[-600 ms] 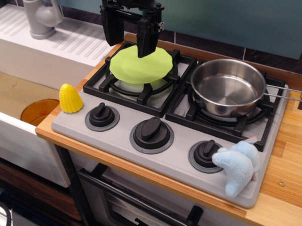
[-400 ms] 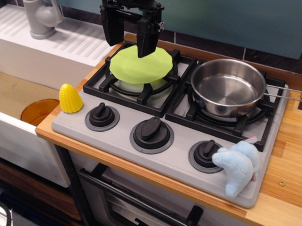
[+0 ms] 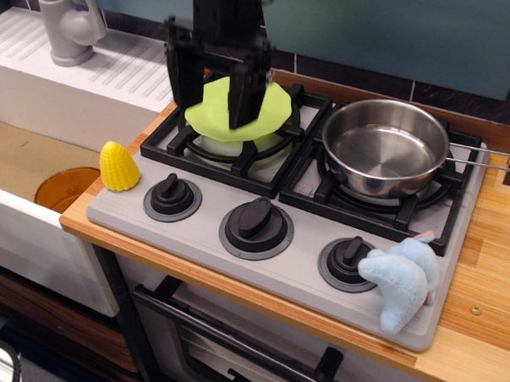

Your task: End effector reaching stuffedhippo

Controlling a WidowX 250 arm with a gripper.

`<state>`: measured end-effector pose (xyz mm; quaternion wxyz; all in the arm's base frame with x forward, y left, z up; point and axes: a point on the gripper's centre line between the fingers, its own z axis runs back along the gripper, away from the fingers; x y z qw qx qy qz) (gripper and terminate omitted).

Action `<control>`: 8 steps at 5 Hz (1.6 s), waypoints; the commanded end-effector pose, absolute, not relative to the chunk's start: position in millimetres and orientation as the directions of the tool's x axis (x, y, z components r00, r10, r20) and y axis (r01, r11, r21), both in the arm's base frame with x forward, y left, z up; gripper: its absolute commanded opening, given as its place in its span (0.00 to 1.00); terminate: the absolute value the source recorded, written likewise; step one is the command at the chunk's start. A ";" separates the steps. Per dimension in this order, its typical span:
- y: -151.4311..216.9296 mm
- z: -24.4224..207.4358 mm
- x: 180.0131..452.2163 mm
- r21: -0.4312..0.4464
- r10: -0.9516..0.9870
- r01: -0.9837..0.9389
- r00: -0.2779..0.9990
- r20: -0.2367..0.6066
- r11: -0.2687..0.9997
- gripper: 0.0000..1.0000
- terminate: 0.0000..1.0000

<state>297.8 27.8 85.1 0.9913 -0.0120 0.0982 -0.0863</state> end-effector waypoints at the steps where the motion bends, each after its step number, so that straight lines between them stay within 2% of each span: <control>1: -10.9 117.9 276.1 0.022 -0.127 0.130 0.984 -0.125 0.991 1.00 0.00; 2: -30.4 123.2 272.4 -0.035 -0.136 0.133 0.983 -0.123 0.991 1.00 0.00; 3: -57.7 130.2 283.4 -0.163 -0.181 0.160 0.976 -0.125 0.973 1.00 0.00; 4: -73.5 129.5 285.3 -0.218 -0.205 0.180 0.974 -0.097 0.959 1.00 0.00; 5: -87.4 127.9 290.2 -0.245 -0.214 0.191 0.974 -0.070 0.951 1.00 0.00; 8: -106.1 103.2 274.5 -0.222 -0.176 0.168 0.984 -0.020 0.961 1.00 0.00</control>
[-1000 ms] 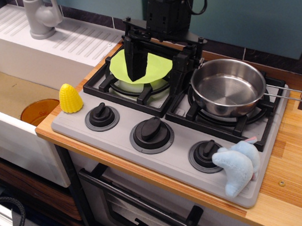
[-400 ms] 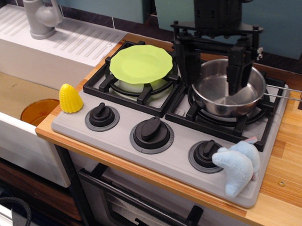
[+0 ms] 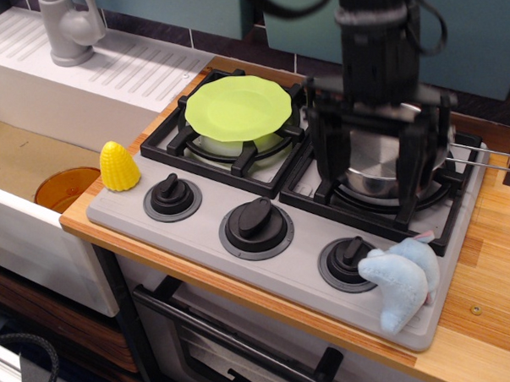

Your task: End effector reaching stuffedhippo

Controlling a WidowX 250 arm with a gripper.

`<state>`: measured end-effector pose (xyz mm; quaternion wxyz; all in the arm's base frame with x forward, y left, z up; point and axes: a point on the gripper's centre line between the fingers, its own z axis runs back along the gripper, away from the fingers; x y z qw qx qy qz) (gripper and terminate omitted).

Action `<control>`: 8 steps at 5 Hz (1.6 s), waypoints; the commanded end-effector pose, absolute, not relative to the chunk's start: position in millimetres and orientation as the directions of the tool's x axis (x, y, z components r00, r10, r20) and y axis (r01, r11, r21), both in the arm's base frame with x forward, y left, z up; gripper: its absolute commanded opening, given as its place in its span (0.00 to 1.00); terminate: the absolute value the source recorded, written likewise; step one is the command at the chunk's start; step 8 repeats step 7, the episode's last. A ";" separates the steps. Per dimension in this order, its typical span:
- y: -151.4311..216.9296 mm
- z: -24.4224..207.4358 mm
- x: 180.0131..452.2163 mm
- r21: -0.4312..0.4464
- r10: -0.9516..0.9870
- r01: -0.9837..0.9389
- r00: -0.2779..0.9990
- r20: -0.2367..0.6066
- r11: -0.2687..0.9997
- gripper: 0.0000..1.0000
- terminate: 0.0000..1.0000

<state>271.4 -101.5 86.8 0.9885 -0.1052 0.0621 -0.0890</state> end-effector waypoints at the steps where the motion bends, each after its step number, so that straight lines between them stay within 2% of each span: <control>1: -109.7 93.4 269.6 -0.214 -0.156 0.147 0.987 -0.027 0.966 1.00 0.00; 4: -124.9 55.1 256.1 -0.233 -0.102 0.095 0.995 -0.017 0.968 1.00 0.00; 6: -141.9 32.7 243.3 -0.238 -0.081 0.083 0.997 0.019 0.968 1.00 0.00; 7: -144.3 25.6 242.3 -0.244 -0.084 0.089 0.996 0.032 0.966 1.00 1.00; 8: -144.3 25.6 242.3 -0.244 -0.084 0.089 0.996 0.032 0.966 1.00 1.00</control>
